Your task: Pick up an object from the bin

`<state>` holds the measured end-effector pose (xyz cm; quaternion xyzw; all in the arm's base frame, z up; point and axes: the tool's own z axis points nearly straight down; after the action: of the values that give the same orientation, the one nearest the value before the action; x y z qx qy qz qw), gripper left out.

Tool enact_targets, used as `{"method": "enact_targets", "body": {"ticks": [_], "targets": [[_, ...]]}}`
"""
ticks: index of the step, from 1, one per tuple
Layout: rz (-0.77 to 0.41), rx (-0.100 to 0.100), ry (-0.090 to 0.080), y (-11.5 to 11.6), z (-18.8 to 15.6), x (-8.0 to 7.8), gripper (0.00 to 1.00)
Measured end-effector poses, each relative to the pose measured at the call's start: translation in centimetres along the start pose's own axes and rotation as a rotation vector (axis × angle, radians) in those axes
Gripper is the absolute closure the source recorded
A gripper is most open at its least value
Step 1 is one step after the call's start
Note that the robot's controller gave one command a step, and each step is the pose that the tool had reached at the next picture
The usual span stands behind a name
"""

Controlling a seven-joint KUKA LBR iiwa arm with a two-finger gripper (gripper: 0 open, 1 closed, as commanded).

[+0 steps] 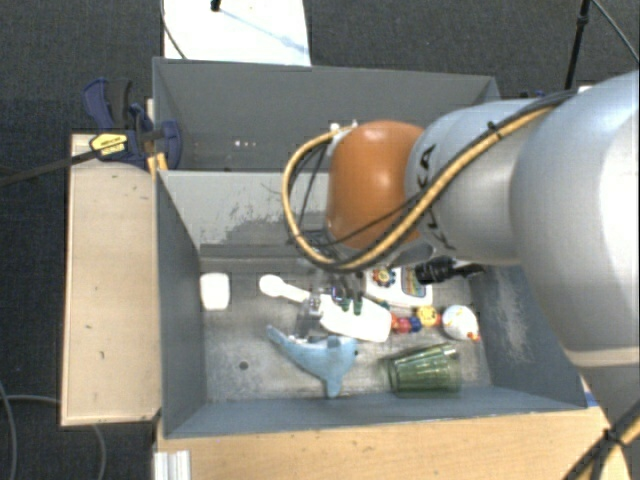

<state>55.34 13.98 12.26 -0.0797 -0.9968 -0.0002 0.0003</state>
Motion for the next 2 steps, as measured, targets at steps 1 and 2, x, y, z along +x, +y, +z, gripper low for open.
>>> {"method": "enact_targets", "body": {"ticks": [1,2], "targets": [[-0.007,-0.001,-0.003,-3.36,4.03,-0.49,0.00],[0.133,-0.006,-0.013,-3.02,4.74,0.12,1.00]]}}
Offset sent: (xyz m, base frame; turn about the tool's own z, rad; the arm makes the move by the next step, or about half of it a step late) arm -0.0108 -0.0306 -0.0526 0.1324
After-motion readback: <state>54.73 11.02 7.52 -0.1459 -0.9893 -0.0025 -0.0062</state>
